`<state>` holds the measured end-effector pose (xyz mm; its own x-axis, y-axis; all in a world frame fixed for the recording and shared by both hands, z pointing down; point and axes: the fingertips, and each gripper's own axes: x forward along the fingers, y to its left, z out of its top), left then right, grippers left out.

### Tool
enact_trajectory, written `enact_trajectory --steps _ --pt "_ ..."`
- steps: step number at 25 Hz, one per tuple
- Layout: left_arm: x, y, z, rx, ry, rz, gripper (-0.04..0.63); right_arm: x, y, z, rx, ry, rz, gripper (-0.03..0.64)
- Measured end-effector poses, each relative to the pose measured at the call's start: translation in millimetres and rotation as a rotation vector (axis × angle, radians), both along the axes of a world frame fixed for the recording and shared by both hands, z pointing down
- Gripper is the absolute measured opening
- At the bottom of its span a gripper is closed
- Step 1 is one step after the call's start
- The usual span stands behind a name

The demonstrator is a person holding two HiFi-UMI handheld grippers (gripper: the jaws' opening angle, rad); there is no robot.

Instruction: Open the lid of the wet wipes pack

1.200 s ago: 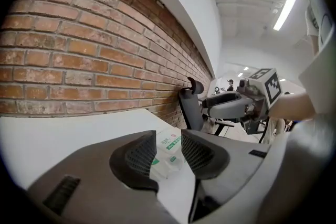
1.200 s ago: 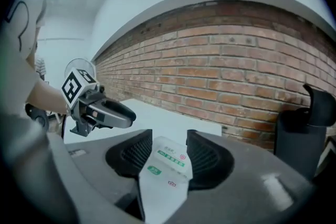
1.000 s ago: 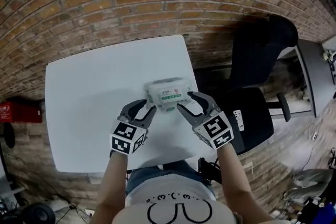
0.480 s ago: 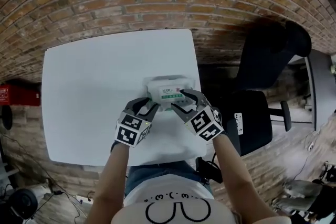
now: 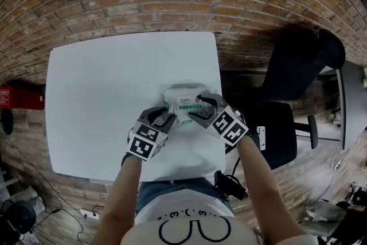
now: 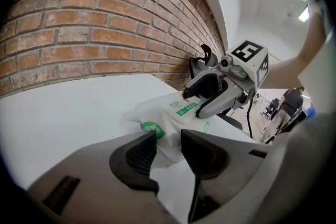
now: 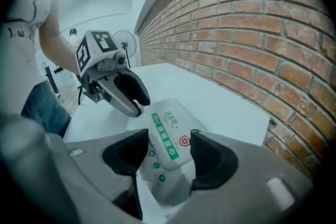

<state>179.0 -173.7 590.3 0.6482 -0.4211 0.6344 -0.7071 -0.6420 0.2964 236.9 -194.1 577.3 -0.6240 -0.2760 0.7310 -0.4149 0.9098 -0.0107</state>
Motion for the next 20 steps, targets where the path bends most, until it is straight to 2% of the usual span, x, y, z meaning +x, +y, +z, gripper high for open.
enact_trajectory --steps 8,11,13,14,15,16,17,20 --pt "-2 -2 3 -0.011 -0.015 0.013 0.147 3 -5 0 -0.113 -0.068 0.02 0.245" --pt "-1 -1 3 -0.02 -0.004 0.015 0.147 5 -12 -2 -0.163 -0.113 0.08 0.244" --pt "-1 -1 4 -0.022 -0.002 0.017 0.147 11 -23 -2 -0.178 -0.141 0.152 0.161" --pt "-1 0 4 -0.023 -0.001 0.018 0.147 13 -25 -2 -0.185 -0.151 0.162 0.161" --pt "-1 0 4 -0.024 0.0 0.019 0.147 12 -24 -3 -0.191 -0.154 0.147 0.161" --pt "0 0 4 -0.025 0.001 0.02 0.147 10 -20 -4 -0.189 -0.143 0.109 0.189" --pt "0 0 4 -0.026 0.001 0.021 0.147 7 -14 -4 -0.175 -0.118 0.058 0.239" --pt "-1 -1 4 -0.026 0.002 0.022 0.147 -1 -1 -1 -0.092 0.0 -0.076 0.275"
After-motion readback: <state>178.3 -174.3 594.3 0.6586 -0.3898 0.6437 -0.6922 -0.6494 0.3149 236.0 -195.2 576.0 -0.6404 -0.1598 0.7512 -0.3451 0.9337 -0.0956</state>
